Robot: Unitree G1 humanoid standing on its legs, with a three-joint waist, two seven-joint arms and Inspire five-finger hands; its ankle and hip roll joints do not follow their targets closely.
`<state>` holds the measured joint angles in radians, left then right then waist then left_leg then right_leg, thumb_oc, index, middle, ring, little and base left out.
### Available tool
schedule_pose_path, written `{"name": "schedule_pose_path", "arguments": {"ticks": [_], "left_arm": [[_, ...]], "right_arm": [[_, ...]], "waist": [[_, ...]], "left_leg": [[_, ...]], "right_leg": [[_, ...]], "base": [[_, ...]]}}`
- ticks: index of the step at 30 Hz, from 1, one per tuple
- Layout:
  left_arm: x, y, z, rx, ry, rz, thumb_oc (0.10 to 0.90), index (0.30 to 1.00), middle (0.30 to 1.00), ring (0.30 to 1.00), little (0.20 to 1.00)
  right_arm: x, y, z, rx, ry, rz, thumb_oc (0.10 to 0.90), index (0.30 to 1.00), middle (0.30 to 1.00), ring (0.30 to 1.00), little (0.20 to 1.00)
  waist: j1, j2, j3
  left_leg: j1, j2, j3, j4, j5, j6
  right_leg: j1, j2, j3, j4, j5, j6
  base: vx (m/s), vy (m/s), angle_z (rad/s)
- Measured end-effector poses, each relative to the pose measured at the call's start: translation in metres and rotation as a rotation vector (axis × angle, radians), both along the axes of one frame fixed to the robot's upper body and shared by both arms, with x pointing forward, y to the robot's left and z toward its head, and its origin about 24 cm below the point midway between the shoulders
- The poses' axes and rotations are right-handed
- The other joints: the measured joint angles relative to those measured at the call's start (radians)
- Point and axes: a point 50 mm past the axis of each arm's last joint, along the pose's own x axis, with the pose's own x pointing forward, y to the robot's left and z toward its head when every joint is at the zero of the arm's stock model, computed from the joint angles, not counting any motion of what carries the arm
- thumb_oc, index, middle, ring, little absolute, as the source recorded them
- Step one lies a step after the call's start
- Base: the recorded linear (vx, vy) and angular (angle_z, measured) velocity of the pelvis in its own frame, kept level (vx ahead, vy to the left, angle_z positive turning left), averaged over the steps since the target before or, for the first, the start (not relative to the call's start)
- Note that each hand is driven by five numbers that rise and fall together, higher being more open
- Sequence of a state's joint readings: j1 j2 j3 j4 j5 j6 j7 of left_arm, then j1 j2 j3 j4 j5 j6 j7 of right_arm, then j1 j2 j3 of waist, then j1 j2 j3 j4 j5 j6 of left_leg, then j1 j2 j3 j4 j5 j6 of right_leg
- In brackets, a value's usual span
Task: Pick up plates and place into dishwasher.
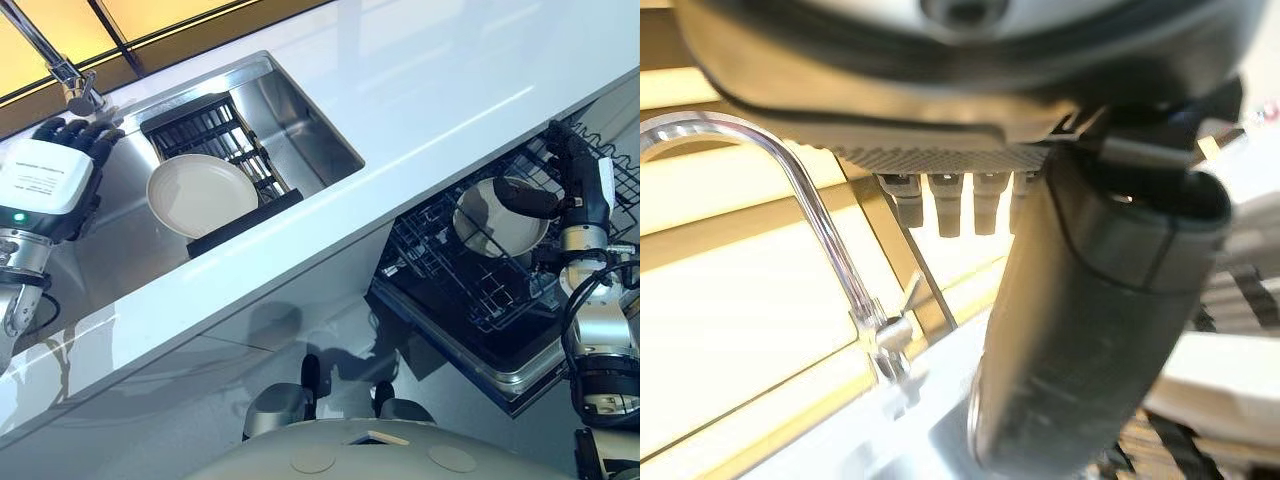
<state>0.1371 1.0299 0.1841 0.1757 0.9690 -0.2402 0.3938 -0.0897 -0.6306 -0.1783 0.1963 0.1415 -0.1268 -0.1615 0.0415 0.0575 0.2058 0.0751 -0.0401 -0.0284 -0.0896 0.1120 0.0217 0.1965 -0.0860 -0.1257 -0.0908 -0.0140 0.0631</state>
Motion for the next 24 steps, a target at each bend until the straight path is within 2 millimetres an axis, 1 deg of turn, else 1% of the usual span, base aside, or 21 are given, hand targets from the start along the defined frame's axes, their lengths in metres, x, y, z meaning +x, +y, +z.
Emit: {"name": "schedule_pose_path", "arguments": {"ticks": [2, 5, 13, 17, 24], "left_arm": [[0.0, -0.005, -0.009, 0.011, 0.047, -0.019, 0.8, 0.9, 0.9, 0.9, 0.9], [0.001, -0.009, -0.015, 0.006, 0.076, -0.043, 0.8, 0.9, 0.9, 0.9, 0.9], [0.001, -0.012, -0.017, 0.003, 0.087, -0.061, 0.8, 0.9, 0.9, 0.9, 0.9], [0.003, -0.017, -0.021, 0.0, 0.103, -0.082, 0.8, 0.9, 0.9, 0.9, 0.9], [0.003, -0.019, -0.023, 0.007, 0.127, -0.097, 0.8, 0.9, 0.9, 0.9, 0.9]], "right_arm": [[-0.001, 0.005, 0.001, 0.006, -0.025, 0.026, 0.8, 0.9, 0.9, 0.9, 0.9], [0.0, 0.01, 0.001, 0.014, -0.035, 0.052, 0.8, 0.9, 0.9, 0.9, 0.9], [-0.002, 0.009, -0.002, 0.034, -0.03, 0.05, 0.8, 0.9, 0.9, 0.9, 0.9], [-0.002, 0.009, -0.002, 0.034, -0.029, 0.051, 0.8, 0.9, 0.9, 0.9, 0.9], [0.0, 0.018, -0.009, 0.034, 0.009, 0.104, 0.8, 0.9, 0.9, 0.9, 0.9]], "waist": [[-0.001, 0.0, 0.0], [-0.006, -0.001, -0.001], [-0.018, -0.001, -0.022], [-0.021, -0.002, -0.03], [-0.03, -0.003, -0.031]], "left_leg": [[-0.001, -0.001, -0.002, 0.0, 0.0, 0.0], [-0.002, -0.001, -0.004, 0.0, 0.001, 0.001], [-0.006, -0.003, -0.012, 0.0, 0.002, 0.001], [-0.005, -0.004, -0.012, 0.0, 0.002, 0.002], [-0.002, -0.003, -0.006, 0.0, 0.002, 0.002]], "right_leg": [[0.0, 0.0, -0.002, 0.0, 0.0, 0.0], [0.0, -0.001, -0.004, 0.0, 0.0, 0.0], [0.001, -0.002, -0.017, 0.0, -0.001, 0.002], [0.001, -0.003, -0.017, 0.0, -0.002, 0.003], [0.001, -0.003, -0.013, 0.0, -0.002, 0.003]], "base": [[0.0, 0.0, 0.0], [0.0, 0.0, 0.0], [0.01, -0.004, 0.03], [0.03, -0.005, 0.0], [0.04, 0.001, -0.02]]}}
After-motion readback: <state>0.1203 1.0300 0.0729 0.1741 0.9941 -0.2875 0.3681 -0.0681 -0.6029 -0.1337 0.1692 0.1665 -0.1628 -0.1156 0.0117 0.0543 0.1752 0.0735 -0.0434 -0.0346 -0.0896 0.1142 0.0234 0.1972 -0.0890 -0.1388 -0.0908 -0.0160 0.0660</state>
